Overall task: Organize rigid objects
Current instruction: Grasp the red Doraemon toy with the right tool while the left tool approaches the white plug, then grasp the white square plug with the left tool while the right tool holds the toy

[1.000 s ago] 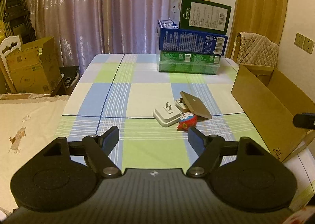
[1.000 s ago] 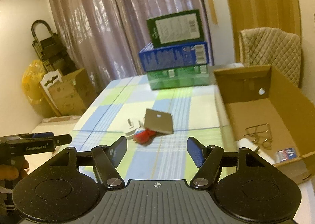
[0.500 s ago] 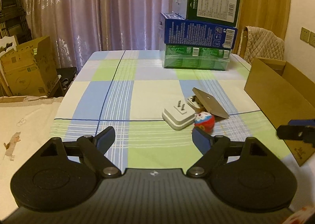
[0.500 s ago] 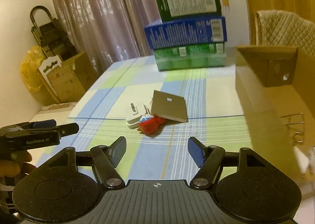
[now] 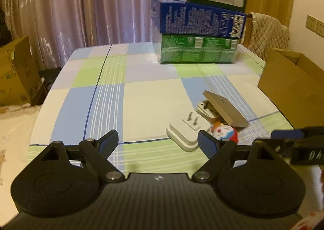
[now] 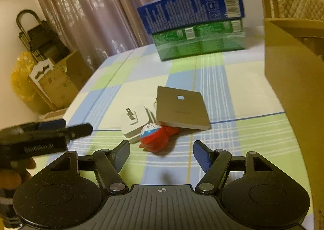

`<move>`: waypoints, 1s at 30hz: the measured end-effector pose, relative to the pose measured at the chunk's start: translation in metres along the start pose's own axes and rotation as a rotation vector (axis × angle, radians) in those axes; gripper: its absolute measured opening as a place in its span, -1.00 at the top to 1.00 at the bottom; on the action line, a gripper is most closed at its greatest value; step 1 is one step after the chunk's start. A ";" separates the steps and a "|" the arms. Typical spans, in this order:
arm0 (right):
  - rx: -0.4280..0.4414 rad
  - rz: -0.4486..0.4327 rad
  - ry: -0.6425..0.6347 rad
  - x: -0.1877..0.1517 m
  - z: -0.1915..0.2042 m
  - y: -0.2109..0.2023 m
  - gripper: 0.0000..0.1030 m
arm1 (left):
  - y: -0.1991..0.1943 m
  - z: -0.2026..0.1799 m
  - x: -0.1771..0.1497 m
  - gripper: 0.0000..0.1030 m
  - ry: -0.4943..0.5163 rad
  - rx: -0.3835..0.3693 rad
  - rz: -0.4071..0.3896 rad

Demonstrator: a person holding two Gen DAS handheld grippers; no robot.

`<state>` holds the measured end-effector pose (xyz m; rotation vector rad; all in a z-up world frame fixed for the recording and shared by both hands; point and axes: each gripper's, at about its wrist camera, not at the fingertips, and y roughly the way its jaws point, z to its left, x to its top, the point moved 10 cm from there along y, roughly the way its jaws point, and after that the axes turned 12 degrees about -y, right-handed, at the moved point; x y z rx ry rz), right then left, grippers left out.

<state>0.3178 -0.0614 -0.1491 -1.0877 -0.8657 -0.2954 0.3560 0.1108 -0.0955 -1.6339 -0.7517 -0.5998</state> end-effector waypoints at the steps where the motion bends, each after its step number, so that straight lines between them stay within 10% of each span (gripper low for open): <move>1: 0.008 0.003 0.003 0.000 0.001 0.005 -0.29 | 0.005 0.002 0.001 -0.60 -0.012 -0.005 0.013; 17: -0.004 0.048 0.027 0.005 0.003 0.065 -0.28 | 0.024 0.007 0.010 -0.60 -0.060 -0.026 0.025; 21: 0.009 0.061 0.024 0.003 -0.001 0.061 0.17 | 0.025 0.004 0.007 -0.60 -0.050 -0.036 0.039; 30: -0.090 0.093 -0.062 -0.013 -0.030 0.025 0.18 | 0.032 -0.024 -0.009 -0.60 0.094 -0.108 0.083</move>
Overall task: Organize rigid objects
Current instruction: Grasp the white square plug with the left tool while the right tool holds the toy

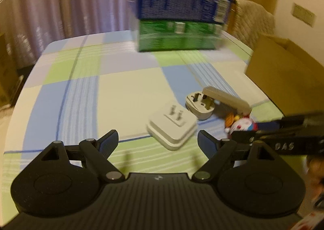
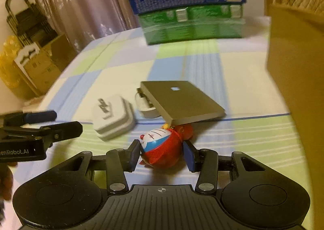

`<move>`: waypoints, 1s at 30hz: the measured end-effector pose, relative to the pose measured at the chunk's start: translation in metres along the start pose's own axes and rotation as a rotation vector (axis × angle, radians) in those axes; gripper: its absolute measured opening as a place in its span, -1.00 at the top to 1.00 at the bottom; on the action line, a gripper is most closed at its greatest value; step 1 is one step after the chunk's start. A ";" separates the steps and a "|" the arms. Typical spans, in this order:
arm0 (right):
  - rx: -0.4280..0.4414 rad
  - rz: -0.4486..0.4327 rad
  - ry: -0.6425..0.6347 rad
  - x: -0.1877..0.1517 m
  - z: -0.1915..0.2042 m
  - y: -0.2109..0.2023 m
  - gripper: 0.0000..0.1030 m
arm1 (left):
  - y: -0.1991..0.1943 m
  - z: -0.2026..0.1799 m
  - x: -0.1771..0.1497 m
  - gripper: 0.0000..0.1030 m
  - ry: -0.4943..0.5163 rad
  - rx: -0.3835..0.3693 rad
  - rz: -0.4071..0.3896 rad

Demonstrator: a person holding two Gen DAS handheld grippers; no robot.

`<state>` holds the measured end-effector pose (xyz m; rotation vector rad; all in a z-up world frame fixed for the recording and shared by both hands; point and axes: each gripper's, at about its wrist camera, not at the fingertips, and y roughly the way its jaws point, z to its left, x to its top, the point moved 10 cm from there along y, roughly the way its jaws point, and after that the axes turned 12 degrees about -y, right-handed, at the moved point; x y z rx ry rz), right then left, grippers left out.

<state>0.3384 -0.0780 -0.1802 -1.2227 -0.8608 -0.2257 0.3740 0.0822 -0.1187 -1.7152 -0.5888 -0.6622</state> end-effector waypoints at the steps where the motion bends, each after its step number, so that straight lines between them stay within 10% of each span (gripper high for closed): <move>1: -0.004 0.004 -0.010 -0.003 -0.003 -0.003 0.18 | 0.001 -0.004 -0.002 -0.60 0.030 -0.007 0.002; 30: -0.049 0.008 -0.023 -0.015 -0.038 -0.016 0.18 | 0.067 -0.028 -0.001 -0.44 0.243 -0.076 -0.011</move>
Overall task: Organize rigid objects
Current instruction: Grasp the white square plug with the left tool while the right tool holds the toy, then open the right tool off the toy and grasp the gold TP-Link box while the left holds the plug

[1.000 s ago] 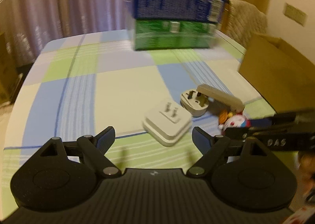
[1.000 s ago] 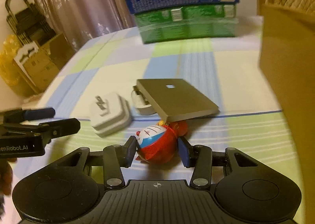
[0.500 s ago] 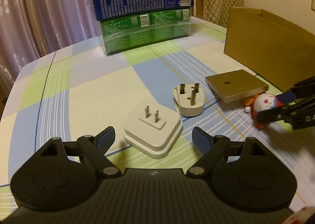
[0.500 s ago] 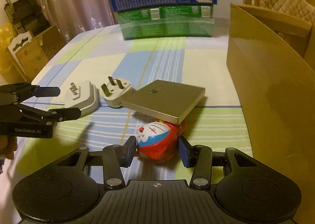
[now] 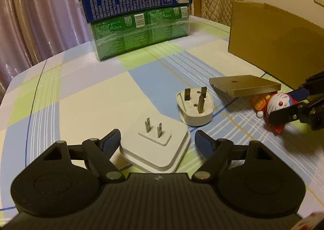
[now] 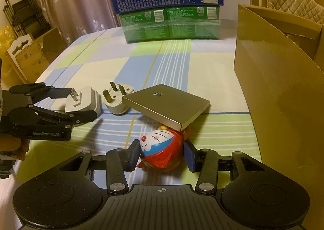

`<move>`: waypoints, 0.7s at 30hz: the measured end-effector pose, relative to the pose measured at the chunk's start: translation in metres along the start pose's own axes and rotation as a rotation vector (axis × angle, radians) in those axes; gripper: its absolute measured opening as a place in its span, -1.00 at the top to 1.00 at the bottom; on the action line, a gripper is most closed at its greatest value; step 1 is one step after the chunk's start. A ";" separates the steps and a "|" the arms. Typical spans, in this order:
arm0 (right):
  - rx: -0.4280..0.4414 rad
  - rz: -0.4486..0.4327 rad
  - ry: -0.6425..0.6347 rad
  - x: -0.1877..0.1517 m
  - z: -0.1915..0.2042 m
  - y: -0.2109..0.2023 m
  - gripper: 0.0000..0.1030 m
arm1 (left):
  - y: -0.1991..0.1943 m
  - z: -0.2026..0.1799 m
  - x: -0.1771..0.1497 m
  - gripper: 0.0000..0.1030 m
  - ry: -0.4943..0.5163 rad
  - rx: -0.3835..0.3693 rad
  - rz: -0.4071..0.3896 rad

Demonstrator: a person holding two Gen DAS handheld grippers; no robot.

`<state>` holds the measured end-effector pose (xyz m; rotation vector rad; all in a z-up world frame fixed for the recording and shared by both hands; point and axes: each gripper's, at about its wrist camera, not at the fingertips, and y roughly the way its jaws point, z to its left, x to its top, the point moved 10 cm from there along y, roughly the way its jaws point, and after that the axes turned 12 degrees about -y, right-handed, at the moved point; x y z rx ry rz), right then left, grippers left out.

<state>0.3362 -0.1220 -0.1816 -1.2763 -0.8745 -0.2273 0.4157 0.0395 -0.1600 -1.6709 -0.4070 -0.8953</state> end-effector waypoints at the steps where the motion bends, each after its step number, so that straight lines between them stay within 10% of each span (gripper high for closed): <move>1: 0.003 0.000 0.005 0.000 0.000 0.000 0.18 | -0.001 0.000 0.000 -0.39 -0.004 0.001 0.000; 9: 0.084 0.010 -0.031 -0.010 0.023 -0.013 0.18 | -0.022 -0.009 -0.009 0.00 -0.162 0.017 0.074; 21: 0.327 0.063 0.107 -0.060 0.037 -0.069 0.19 | -0.080 -0.065 -0.060 0.01 -0.196 0.035 0.127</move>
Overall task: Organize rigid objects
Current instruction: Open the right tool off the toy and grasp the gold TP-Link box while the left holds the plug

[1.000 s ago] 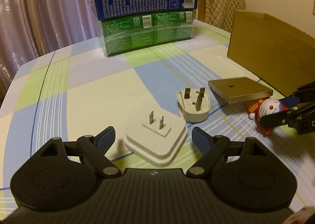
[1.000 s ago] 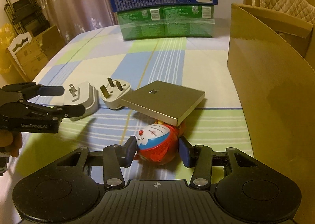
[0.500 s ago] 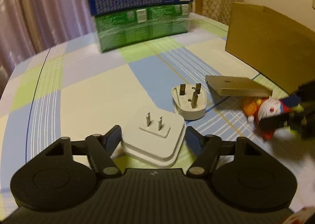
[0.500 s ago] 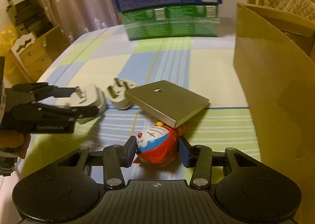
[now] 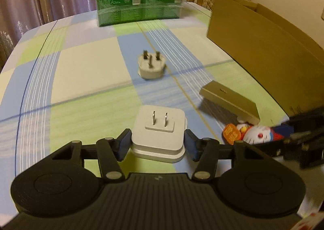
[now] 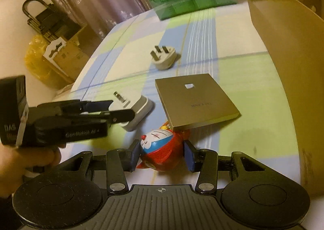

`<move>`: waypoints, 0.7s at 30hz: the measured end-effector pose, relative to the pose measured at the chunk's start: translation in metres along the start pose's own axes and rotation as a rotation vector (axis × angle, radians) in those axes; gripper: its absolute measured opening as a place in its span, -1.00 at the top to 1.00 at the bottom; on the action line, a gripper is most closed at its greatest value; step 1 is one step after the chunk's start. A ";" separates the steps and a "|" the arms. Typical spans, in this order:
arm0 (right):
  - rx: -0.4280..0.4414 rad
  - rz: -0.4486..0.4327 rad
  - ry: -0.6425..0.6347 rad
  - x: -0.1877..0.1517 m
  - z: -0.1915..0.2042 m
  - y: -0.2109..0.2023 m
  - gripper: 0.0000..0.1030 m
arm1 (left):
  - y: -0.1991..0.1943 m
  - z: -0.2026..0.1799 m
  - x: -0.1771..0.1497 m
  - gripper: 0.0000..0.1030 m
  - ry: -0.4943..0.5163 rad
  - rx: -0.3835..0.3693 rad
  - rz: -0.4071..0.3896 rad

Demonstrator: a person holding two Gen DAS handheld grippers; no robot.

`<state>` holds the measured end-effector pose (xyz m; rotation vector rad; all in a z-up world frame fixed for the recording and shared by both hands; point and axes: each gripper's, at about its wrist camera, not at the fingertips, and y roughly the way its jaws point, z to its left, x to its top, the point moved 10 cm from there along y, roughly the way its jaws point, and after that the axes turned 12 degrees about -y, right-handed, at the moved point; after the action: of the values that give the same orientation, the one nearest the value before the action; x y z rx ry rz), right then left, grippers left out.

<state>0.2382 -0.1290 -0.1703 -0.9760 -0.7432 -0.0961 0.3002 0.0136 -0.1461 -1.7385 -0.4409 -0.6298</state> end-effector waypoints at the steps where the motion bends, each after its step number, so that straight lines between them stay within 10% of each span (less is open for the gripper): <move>1: 0.007 0.011 -0.009 -0.003 0.001 -0.002 0.19 | -0.005 -0.001 -0.005 0.01 0.003 0.007 -0.003; 11: 0.043 0.102 -0.162 -0.037 0.027 -0.010 0.15 | -0.043 -0.006 -0.050 0.00 0.000 0.007 -0.041; 21: -0.017 0.019 -0.080 -0.032 0.010 -0.031 -0.36 | -0.040 -0.008 -0.054 -0.34 0.002 0.007 -0.041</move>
<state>0.1962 -0.1469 -0.1638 -1.0075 -0.8076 -0.0473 0.2330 0.0180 -0.1480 -1.7262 -0.4782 -0.6587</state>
